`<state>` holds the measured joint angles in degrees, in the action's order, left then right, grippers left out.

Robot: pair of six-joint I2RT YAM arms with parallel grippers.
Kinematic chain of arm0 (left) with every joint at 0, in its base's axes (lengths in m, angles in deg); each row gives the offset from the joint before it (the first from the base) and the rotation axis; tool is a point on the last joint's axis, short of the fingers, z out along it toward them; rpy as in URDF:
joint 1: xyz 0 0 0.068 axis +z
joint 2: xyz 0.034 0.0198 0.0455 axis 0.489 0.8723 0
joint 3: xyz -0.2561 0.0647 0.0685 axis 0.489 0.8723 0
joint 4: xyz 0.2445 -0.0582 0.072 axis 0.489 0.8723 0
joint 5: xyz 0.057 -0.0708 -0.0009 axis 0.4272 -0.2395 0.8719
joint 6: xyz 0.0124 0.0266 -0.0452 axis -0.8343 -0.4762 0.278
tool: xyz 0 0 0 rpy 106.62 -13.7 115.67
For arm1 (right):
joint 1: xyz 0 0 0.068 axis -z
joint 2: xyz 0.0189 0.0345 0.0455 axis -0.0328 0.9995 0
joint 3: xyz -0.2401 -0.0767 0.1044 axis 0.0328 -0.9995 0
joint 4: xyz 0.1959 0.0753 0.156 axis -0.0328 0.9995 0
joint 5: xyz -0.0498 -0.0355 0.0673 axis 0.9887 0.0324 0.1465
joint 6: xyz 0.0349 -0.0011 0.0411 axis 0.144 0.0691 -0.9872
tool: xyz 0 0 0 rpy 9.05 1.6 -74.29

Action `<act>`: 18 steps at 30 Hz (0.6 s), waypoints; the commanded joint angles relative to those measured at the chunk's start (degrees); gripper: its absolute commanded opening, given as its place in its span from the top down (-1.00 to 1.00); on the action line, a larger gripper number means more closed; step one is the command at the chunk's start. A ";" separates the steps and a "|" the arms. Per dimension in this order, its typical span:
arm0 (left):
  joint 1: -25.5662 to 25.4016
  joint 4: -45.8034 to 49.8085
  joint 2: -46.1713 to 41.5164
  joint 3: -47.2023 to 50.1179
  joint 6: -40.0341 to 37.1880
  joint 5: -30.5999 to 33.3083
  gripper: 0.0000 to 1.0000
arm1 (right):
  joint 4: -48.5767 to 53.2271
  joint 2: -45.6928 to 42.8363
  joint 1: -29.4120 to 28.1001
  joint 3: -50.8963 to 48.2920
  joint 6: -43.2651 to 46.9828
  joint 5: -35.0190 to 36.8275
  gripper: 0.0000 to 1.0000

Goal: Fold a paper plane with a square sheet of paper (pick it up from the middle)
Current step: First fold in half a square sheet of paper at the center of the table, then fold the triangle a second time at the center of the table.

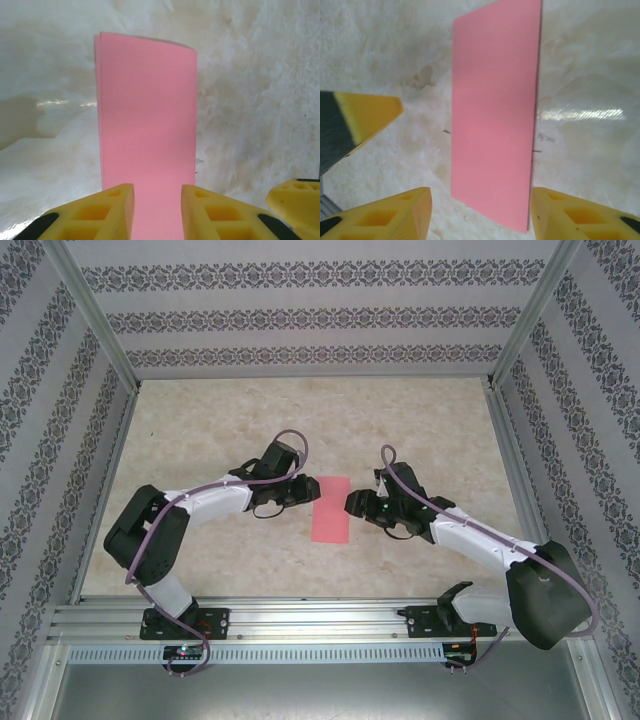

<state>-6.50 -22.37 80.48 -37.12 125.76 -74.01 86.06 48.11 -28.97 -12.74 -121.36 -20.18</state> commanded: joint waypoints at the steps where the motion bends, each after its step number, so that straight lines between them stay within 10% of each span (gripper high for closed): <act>1: -0.45 1.73 -1.81 2.66 -0.06 3.22 0.31 | 2.61 1.14 0.35 2.98 2.68 4.90 -0.16; 11: 0.48 -5.44 1.01 6.05 4.06 -0.31 0.16 | -0.99 0.23 -1.11 1.72 3.89 11.83 -0.40; 18: 1.21 -7.93 4.39 5.39 5.27 -3.35 0.10 | 3.07 4.72 3.38 3.76 2.80 3.23 -0.42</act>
<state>-5.99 -26.90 83.45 -31.64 129.49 -75.14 88.31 50.63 -27.40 -10.27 -118.41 -13.01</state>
